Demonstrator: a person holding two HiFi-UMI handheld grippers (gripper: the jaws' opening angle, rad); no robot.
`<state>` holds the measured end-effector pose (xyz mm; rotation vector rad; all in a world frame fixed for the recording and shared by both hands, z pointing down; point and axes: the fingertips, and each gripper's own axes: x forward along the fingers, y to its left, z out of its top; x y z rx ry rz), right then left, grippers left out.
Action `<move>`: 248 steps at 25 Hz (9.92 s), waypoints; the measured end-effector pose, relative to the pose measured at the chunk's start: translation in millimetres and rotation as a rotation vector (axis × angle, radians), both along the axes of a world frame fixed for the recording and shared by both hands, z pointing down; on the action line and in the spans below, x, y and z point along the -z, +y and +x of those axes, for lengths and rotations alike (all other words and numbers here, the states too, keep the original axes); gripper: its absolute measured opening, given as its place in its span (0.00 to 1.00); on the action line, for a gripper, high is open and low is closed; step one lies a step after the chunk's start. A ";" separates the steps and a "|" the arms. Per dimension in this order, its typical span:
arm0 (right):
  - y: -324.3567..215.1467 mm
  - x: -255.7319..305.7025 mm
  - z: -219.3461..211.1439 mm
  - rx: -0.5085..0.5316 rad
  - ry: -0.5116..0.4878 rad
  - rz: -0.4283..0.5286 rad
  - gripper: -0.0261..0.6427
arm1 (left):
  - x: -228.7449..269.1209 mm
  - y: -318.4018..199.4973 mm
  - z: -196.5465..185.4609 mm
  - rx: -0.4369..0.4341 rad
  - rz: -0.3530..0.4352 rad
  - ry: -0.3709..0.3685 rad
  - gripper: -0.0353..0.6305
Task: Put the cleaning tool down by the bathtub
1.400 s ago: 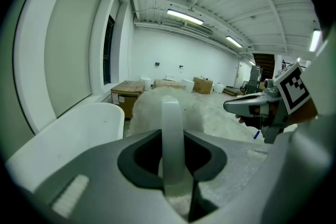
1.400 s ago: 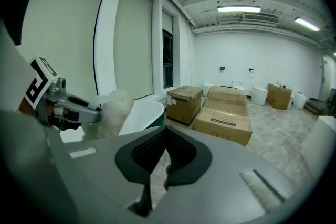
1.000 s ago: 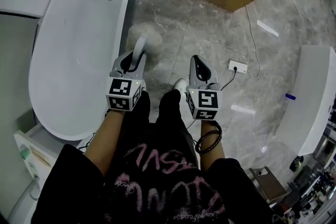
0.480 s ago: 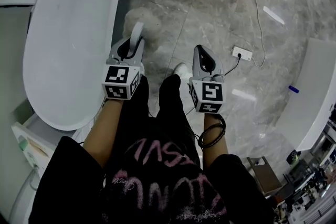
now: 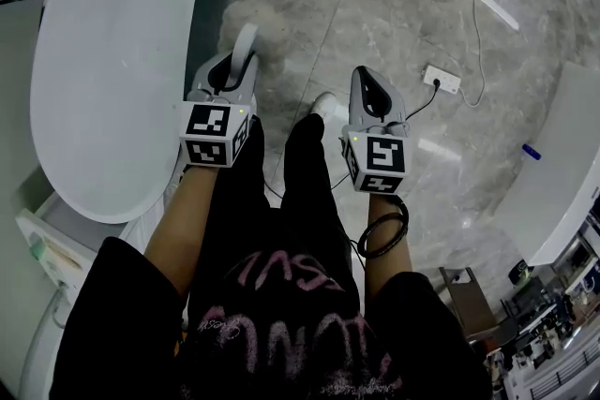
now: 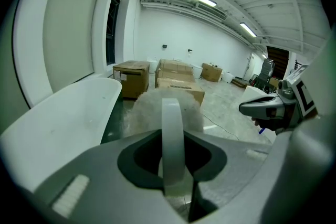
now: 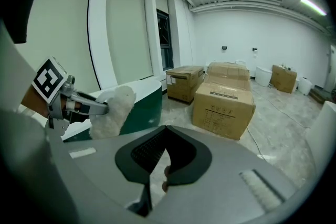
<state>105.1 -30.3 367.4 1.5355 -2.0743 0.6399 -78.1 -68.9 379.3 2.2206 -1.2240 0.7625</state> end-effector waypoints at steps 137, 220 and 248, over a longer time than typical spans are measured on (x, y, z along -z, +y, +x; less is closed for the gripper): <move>39.3 -514.4 -64.4 0.016 -0.109 -0.224 0.07 | -572.8 64.9 -41.2 -0.001 -0.205 -0.152 0.25; -37.9 47.3 -56.1 -0.034 -0.148 0.279 0.07 | 20.7 7.2 8.1 -0.038 0.284 -0.063 0.05; -22.3 184.0 -32.5 -0.034 -0.148 0.427 0.07 | 165.0 -0.8 14.2 0.007 0.429 -0.026 0.05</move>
